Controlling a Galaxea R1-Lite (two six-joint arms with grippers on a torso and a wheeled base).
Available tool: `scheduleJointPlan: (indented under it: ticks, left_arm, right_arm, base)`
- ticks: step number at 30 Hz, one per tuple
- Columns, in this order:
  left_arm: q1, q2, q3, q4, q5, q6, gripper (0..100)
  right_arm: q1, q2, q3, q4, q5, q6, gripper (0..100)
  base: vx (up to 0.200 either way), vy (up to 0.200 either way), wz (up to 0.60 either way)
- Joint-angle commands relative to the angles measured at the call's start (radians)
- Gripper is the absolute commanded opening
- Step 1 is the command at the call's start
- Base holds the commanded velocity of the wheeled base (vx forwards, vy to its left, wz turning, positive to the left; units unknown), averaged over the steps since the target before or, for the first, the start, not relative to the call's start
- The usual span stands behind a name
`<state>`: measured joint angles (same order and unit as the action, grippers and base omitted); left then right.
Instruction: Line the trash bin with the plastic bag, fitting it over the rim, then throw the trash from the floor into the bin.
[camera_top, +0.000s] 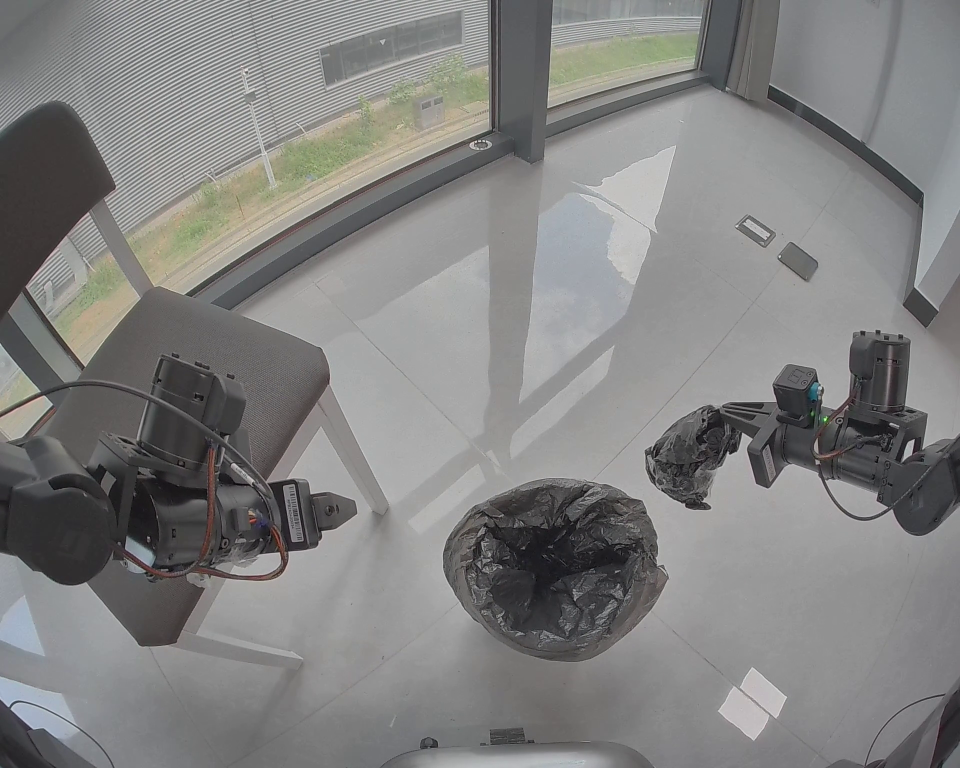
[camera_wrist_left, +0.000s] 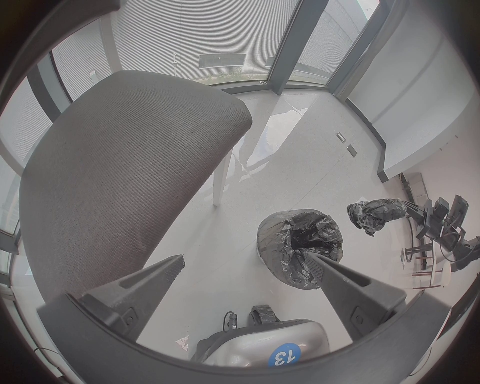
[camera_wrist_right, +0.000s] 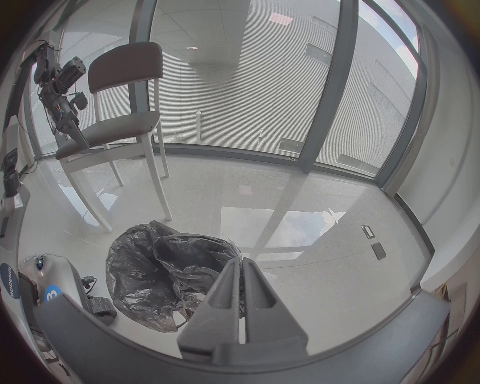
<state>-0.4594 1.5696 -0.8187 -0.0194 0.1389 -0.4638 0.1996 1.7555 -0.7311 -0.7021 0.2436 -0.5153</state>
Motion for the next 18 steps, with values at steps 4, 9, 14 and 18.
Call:
scheduleJointPlan:
  ticks: [4,9,14,18]
  left_arm:
    - [0.010,-0.017,0.009,-0.001,-0.001,0.001,100]
    - [0.010,-0.023,0.010,-0.001,-0.001,-0.001,100]
    - [0.011,-0.025,0.010,-0.001,-0.001,0.001,100]
    - [0.011,-0.025,0.010,-0.001,-0.001,0.014,100]
  right_arm:
    - [0.086,-0.030,0.013,0.000,0.000,0.001,0]
    - [0.155,-0.030,0.024,0.000,0.000,0.001,0]
    - [0.236,-0.028,0.039,0.001,0.000,0.003,0]
    - [0.291,-0.028,0.059,0.003,0.000,0.006,0]
  base:
    - [0.000,0.000,0.00]
    - [0.000,0.000,0.00]
    - [0.000,0.000,0.00]
    - [0.000,0.000,0.00]
